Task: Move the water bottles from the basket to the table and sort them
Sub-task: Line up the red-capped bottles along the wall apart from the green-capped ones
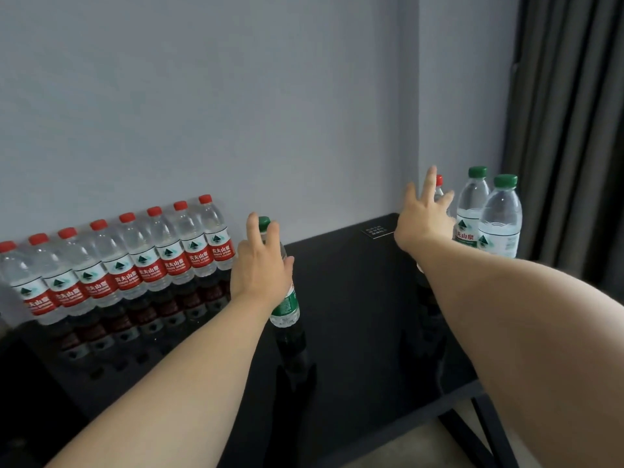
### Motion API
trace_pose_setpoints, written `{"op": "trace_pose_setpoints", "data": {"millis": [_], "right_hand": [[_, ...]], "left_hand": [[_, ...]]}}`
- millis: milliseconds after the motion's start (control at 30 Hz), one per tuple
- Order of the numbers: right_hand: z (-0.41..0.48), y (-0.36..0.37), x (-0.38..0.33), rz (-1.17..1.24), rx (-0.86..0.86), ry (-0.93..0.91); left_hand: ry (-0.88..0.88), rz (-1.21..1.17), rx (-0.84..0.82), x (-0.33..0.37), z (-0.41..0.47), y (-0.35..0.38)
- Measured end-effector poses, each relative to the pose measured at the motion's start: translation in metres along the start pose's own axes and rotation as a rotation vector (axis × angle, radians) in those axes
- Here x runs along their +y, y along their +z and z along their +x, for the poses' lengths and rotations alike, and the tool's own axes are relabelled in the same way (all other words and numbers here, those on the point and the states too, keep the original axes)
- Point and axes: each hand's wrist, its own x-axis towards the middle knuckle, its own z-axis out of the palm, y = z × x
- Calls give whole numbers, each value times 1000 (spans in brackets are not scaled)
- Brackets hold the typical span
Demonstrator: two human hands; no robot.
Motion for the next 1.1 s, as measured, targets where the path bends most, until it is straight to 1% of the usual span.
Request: {"op": "trace_pose_setpoints", "data": {"millis": [200, 367, 467, 533, 733, 933, 1100], "right_hand": [[27, 17, 7, 36, -26, 30], [28, 21, 20, -6, 83, -23], [25, 24, 24, -17, 143, -62], [22, 23, 22, -8, 151, -85], [-4, 8, 5, 48, 110, -295], [-53, -20, -30, 189, 113, -476], [-97, -36, -62, 290, 113, -626]], "left_hand": [[75, -153, -13, 7, 16, 5], [34, -257, -1, 14, 19, 16], [58, -289, -6, 15, 23, 19], [76, -297, -13, 13, 24, 20], [114, -248, -90, 8, 21, 5], [48, -184, -43, -7, 6, -29], [-11, -129, -53, -28, -18, -56]]}}
